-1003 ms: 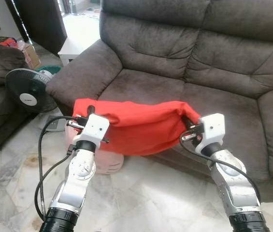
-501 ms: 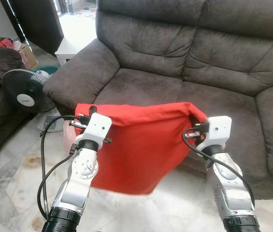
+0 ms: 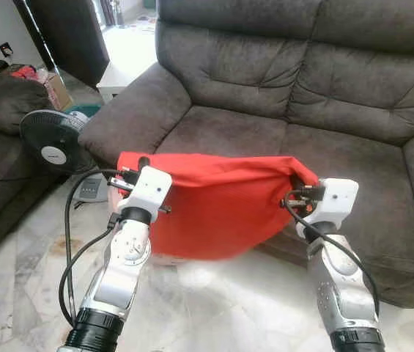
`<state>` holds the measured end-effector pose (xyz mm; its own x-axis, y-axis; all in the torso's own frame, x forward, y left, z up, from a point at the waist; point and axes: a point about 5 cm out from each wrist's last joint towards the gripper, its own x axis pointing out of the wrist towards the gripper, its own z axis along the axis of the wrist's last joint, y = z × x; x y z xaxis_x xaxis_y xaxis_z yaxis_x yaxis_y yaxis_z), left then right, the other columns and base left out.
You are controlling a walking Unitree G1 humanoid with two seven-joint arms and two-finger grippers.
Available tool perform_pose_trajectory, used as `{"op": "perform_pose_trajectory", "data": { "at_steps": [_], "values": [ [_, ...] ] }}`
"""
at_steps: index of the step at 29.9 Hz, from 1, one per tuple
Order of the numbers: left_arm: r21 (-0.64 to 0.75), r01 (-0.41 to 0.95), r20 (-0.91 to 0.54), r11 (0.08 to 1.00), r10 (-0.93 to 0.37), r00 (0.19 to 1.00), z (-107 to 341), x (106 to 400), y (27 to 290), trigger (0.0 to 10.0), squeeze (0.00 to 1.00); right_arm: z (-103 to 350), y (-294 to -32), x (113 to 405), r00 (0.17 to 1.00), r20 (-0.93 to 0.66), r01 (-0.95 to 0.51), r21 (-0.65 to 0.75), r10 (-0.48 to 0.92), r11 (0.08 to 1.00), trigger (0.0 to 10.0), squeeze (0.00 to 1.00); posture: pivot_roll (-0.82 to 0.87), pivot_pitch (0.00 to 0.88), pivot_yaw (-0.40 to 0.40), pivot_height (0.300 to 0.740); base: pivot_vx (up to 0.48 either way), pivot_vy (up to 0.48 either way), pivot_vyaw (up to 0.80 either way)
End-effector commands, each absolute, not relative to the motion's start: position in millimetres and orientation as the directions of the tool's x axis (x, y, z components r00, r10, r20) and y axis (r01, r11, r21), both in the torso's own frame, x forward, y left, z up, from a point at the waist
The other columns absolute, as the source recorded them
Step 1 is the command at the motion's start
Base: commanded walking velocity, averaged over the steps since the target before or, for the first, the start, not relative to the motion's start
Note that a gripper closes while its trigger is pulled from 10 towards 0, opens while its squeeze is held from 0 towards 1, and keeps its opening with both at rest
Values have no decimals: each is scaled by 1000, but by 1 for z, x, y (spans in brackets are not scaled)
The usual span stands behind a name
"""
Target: Move the pillow to the sofa from floor
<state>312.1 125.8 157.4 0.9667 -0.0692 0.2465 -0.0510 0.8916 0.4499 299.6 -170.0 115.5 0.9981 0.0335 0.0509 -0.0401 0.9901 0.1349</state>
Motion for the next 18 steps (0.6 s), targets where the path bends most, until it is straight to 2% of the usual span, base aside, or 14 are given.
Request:
{"op": "perform_pose_trajectory", "data": {
  "at_steps": [1,6,18],
  "values": [
    [420,-120,357,899,-42,933,184,316,134,10000,0,113,-178,297,999,47,11,135,-18,991,10000,0,151,13,46,740,0,0,0],
    [424,-116,353,898,-46,935,183,316,133,10000,0,116,-165,295,996,76,-43,100,35,994,10000,0,142,0,45,740,0,0,0],
    [424,-110,350,899,-50,936,180,316,132,10000,0,119,-161,293,995,92,-41,111,31,993,10000,0,123,0,20,740,0,0,0]
  ]
}}
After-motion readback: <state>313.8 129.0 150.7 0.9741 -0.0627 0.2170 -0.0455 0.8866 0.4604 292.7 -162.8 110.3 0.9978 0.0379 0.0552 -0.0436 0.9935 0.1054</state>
